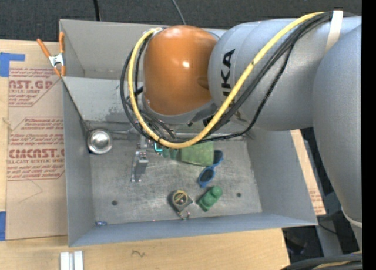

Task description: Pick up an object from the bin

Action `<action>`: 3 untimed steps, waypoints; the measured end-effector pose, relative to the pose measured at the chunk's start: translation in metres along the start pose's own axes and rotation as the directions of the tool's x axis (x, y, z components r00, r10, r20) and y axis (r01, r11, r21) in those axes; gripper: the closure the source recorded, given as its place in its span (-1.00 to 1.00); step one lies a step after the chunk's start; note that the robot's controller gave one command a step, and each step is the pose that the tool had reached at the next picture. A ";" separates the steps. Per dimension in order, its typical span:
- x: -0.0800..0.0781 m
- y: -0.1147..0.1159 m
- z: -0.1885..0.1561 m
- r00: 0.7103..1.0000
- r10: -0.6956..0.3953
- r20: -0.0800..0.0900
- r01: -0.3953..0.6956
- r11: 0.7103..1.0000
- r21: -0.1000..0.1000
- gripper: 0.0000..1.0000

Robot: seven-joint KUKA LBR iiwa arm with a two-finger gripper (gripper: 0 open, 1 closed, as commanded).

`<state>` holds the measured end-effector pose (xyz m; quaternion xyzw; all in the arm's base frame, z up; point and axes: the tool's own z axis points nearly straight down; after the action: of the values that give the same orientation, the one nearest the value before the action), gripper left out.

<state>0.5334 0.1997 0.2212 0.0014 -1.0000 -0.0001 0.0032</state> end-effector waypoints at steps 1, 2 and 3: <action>0.011 -0.064 0.098 1.000 -0.001 0.003 0.001 1.000 0.001 -1.00; 0.037 -0.106 0.145 0.990 -0.139 0.007 0.139 0.990 0.001 -1.00; 0.048 -0.153 0.147 0.981 -0.190 0.028 0.190 0.982 -0.002 -1.00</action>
Offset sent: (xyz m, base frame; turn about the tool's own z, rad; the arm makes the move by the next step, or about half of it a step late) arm -0.0106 -0.0632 -0.0959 -0.0019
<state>0.4848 0.0470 0.0741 0.0967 -0.9952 -0.0029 -0.0108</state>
